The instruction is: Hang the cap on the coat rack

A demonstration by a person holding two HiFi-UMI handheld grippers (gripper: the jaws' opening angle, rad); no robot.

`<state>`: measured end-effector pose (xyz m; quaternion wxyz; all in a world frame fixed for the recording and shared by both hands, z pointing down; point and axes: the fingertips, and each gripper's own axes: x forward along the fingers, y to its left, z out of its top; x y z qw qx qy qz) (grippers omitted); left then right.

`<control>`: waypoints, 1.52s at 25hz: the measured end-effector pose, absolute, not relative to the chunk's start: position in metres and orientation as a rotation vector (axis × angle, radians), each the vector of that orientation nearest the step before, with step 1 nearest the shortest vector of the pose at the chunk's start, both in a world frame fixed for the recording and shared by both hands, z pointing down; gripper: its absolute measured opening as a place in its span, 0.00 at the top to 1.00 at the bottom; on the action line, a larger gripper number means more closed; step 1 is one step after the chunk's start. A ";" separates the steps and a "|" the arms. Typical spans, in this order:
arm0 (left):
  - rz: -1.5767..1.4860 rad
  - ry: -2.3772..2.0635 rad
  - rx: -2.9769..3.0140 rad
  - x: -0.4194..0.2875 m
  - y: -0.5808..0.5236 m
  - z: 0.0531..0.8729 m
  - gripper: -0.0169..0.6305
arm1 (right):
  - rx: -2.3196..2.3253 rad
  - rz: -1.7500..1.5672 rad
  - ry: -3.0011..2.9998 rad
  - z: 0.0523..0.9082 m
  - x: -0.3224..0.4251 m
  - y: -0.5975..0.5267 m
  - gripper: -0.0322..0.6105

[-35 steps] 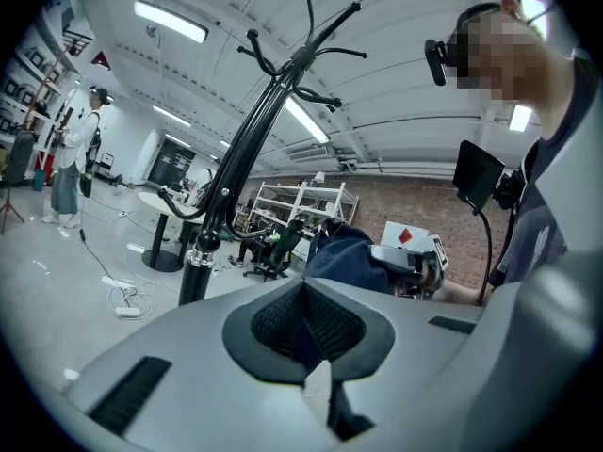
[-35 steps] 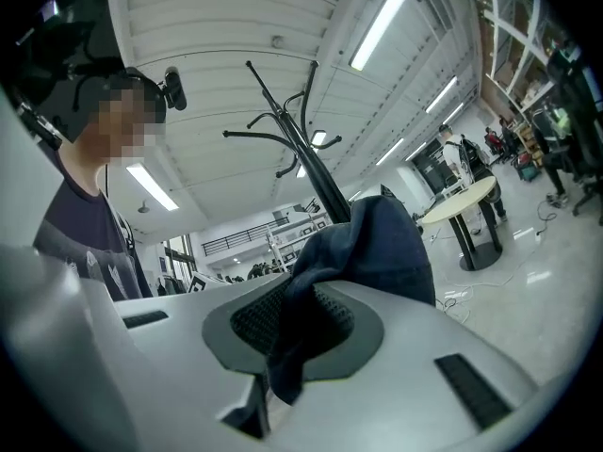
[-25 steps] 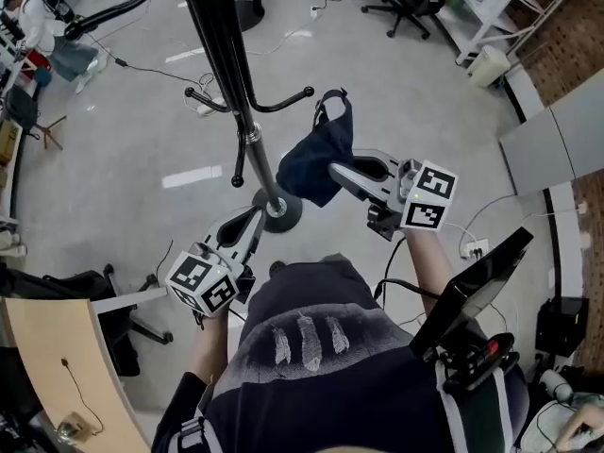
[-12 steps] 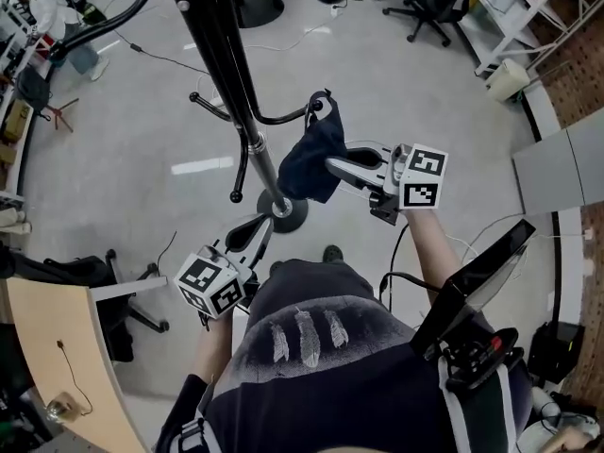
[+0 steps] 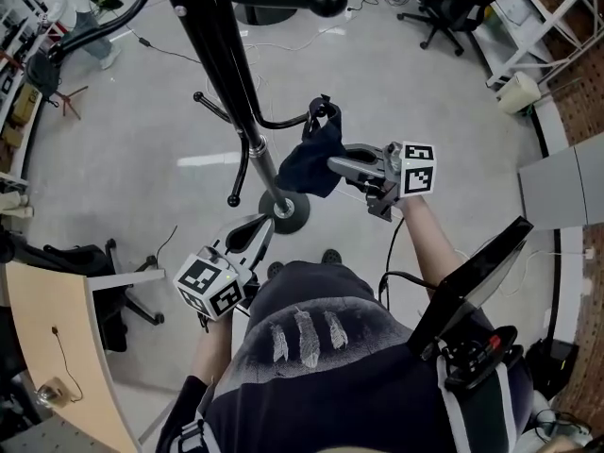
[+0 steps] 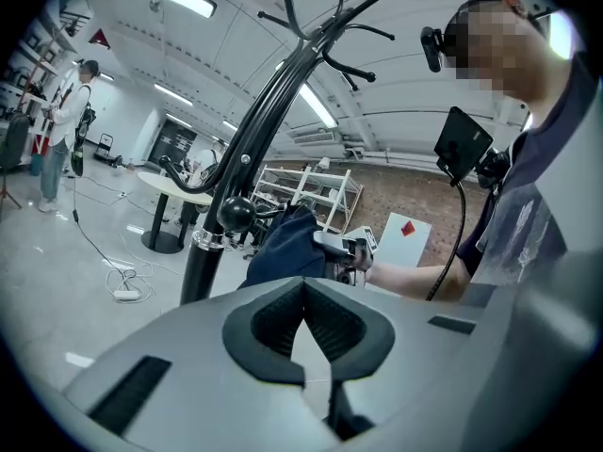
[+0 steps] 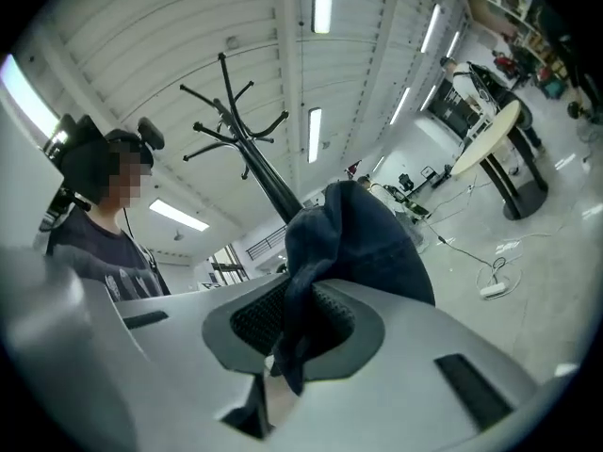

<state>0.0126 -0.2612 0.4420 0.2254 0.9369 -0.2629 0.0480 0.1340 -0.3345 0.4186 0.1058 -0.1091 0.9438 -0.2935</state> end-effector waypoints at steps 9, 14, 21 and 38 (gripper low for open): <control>0.130 -0.744 2.574 0.017 -0.266 0.442 0.96 | -0.334 -1.022 2.638 0.448 0.149 -0.363 0.90; 0.124 -0.763 2.567 0.018 -0.271 0.443 0.96 | -0.355 -1.064 2.598 0.453 0.149 -0.381 0.90; 0.120 -0.790 2.542 0.027 -0.269 0.447 0.96 | -0.372 -1.121 2.555 0.453 0.151 -0.401 0.90; 0.097 -0.825 2.510 0.031 -0.276 0.454 0.96 | -0.549 -1.256 2.956 0.475 0.126 -0.421 0.90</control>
